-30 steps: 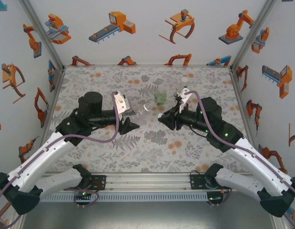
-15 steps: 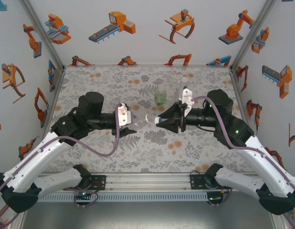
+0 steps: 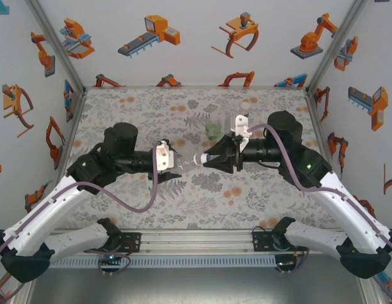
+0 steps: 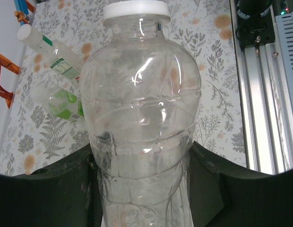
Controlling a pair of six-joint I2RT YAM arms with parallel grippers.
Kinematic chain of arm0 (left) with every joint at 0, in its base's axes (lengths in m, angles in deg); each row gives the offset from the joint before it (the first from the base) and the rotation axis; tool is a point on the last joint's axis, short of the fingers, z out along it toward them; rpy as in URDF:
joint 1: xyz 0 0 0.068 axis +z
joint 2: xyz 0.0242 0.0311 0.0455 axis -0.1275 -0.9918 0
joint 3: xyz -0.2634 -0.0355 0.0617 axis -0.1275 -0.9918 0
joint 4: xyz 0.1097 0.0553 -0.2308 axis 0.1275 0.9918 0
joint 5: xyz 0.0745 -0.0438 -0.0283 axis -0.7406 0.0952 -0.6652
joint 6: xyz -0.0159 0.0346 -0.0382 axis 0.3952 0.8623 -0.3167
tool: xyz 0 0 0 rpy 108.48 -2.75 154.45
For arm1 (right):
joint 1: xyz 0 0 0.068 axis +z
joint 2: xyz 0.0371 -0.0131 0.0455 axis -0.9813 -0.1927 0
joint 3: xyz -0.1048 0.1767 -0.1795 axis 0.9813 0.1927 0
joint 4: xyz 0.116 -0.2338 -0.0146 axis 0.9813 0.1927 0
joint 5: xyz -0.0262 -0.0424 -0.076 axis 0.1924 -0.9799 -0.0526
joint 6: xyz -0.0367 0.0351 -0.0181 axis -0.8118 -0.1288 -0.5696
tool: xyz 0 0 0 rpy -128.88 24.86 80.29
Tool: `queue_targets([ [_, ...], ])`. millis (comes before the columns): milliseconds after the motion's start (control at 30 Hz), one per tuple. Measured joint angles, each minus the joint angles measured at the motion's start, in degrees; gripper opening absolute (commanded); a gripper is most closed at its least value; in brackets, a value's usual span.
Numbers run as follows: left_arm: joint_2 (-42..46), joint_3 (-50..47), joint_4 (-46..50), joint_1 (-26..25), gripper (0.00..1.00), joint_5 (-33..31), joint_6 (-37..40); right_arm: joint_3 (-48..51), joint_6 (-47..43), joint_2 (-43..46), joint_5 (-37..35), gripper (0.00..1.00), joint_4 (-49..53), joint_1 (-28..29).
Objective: Screw on the bottle caps
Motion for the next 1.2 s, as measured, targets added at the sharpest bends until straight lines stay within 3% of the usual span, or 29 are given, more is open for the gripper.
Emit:
queue_targets([
  [1200,-2.9,1.0,2.7,-0.5,0.00,0.7,0.2,-4.7,-5.1,-4.2,1.7,0.02,9.0,-0.3],
])
